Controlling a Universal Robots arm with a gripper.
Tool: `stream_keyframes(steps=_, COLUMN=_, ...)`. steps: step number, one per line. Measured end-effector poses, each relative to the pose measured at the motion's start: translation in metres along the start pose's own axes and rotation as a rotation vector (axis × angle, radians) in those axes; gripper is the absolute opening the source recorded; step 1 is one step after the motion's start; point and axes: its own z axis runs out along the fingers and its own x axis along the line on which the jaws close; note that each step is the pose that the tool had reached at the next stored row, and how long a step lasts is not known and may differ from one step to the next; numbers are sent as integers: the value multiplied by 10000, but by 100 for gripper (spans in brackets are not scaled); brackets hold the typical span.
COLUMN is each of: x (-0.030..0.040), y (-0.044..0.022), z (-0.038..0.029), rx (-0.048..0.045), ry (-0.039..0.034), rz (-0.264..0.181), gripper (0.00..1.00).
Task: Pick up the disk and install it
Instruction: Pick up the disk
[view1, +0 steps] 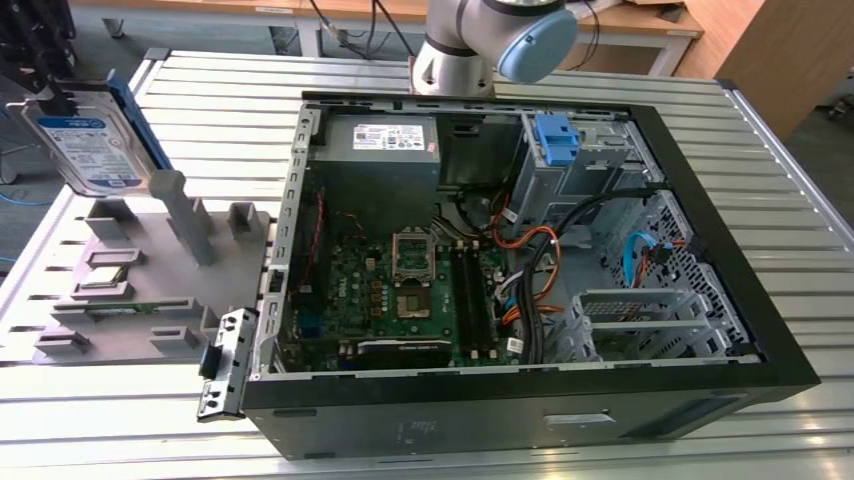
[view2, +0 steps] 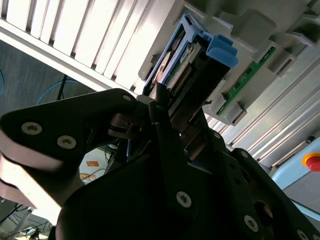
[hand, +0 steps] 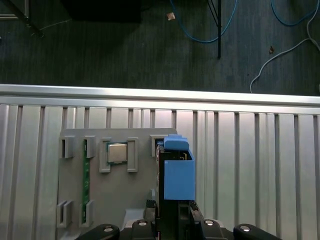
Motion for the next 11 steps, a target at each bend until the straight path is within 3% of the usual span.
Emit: stream_keyframes(steps=11, x=-13, y=12, z=-204, rx=0, ry=4, rz=1, gripper=35)
